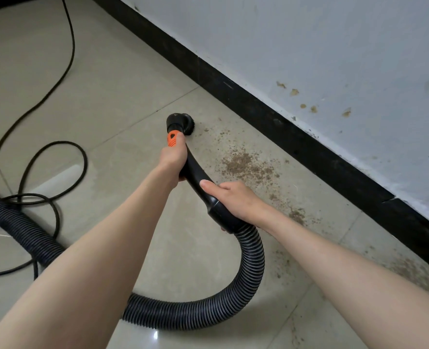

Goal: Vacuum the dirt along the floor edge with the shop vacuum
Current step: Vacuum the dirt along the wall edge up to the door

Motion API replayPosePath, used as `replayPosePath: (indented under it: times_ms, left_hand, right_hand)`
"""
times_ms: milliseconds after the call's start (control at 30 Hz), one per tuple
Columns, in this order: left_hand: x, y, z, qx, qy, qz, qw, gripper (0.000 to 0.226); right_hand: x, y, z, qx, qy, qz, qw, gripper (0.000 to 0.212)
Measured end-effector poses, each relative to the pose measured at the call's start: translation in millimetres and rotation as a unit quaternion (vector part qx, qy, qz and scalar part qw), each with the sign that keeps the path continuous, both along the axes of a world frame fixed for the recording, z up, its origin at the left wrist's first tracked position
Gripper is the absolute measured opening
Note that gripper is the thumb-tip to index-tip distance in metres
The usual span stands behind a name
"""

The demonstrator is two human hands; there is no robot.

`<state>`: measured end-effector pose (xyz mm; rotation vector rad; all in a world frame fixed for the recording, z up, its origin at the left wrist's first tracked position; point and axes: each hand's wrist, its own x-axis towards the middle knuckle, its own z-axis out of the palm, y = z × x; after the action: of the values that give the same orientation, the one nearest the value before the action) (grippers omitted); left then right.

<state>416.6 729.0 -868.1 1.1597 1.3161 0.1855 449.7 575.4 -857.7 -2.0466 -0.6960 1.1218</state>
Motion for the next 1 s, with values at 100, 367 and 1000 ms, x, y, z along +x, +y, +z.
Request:
replayPosePath:
  times_ms: [100, 367, 1000]
  left_hand:
    - [9.4, 2.1, -1.9, 0.000, 0.005, -0.004, 1.000, 0.048]
    - [32.8, 7.2, -7.7, 0.006, 0.004, -0.018, 1.000, 0.049]
    - [86.1, -11.4, -9.9, 0.042, 0.017, -0.140, 0.989, 0.053]
  right_hand:
    - [8.7, -0.6, -2.5, 0.000, -0.015, -0.006, 1.000, 0.056]
    - [26.4, 4.0, -5.5, 0.008, 0.003, -0.021, 1.000, 0.054]
    - [37.8, -15.3, -9.2, -0.001, -0.026, -0.125, 0.992, 0.054]
